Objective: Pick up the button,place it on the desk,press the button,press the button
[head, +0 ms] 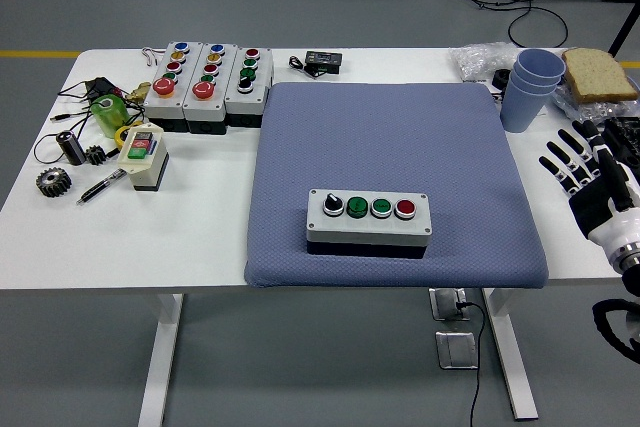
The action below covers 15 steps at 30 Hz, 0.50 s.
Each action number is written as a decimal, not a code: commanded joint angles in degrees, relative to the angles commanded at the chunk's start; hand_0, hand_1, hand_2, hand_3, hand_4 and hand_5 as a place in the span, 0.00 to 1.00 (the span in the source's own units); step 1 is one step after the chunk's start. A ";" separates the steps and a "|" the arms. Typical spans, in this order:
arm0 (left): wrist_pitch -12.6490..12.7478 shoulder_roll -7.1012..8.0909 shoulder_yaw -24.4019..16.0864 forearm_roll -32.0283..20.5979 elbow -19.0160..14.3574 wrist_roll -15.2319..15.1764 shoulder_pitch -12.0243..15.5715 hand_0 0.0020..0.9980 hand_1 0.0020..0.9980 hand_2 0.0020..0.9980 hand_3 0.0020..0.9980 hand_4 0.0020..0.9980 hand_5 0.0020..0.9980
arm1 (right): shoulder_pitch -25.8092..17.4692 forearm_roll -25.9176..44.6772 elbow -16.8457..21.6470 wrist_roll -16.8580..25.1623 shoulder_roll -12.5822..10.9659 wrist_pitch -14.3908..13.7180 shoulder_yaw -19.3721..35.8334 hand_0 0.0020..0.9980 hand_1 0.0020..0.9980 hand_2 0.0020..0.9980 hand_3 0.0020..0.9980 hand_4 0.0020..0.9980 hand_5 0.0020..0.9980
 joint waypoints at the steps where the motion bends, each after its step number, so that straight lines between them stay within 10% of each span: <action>1: 0.02 0.04 -0.06 -0.03 0.00 -0.02 -0.11 0.62 0.66 0.68 0.59 0.34 0.65 | -0.13 0.23 -0.02 -0.13 0.13 0.24 0.28 0.74 0.66 0.71 0.68 0.79 0.36; 15: 0.10 0.29 -0.56 -0.53 0.00 -0.08 -1.15 0.62 0.66 0.68 0.59 0.34 0.65 | -0.09 -0.03 0.86 -0.43 0.33 0.95 1.29 0.66 0.59 0.66 0.64 0.78 0.35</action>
